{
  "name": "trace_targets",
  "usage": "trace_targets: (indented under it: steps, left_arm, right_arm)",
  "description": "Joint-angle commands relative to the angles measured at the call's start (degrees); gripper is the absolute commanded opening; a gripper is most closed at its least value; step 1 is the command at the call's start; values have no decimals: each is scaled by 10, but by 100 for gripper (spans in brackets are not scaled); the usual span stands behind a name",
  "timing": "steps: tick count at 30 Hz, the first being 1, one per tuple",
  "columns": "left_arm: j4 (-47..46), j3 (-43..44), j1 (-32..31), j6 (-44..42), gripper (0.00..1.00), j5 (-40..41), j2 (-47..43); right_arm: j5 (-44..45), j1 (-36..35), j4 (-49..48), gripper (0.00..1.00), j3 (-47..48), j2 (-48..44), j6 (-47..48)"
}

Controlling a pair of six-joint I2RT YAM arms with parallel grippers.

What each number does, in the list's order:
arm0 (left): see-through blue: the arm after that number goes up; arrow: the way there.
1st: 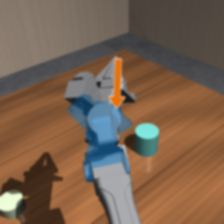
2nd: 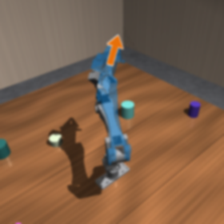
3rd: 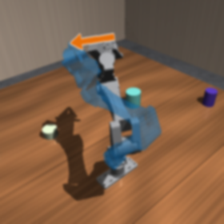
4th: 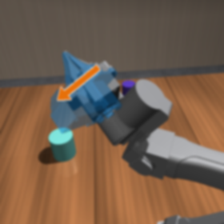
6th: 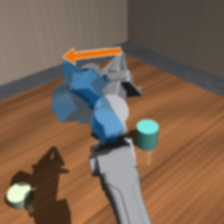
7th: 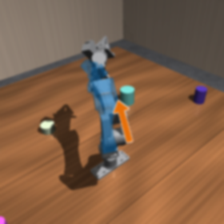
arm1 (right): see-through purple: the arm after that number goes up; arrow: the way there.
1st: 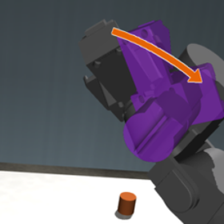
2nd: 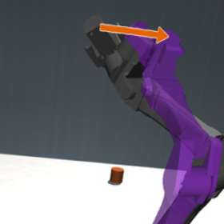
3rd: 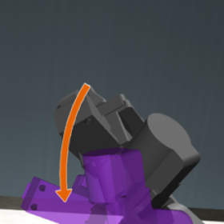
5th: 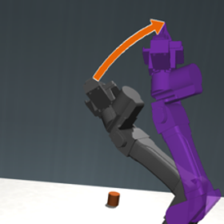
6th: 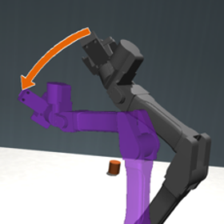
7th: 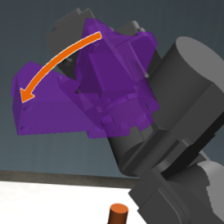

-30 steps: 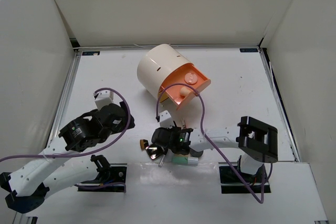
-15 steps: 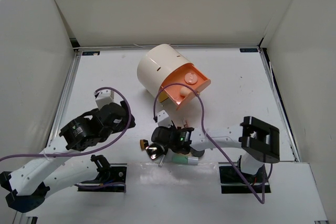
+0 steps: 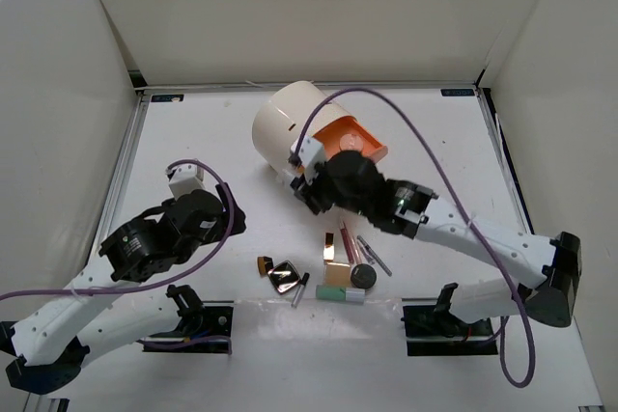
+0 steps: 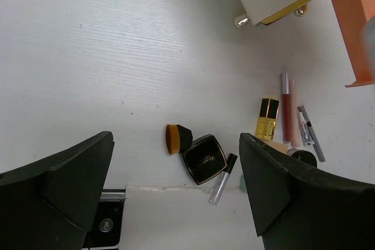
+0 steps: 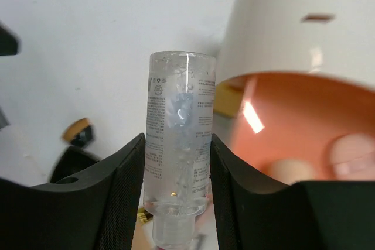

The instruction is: Organize the makeup

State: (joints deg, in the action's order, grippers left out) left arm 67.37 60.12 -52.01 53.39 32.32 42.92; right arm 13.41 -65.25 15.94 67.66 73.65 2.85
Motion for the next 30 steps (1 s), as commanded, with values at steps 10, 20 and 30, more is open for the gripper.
trace_targets:
  steps: [10, 20, 30]
  left_arm:
    - [-6, 18, 0, -22, 98, -21, 14]
    - [-2, 13, 0, -7, 98, -44, 45]
    - [-13, -20, 0, -8, 98, -89, 70]
  right_arm:
    - [-429, 315, 424, 8, 380, 174, 502]
    - [-452, 376, 530, 7, 426, 258, 674]
    - [-477, 368, 473, 8, 409, 287, 720]
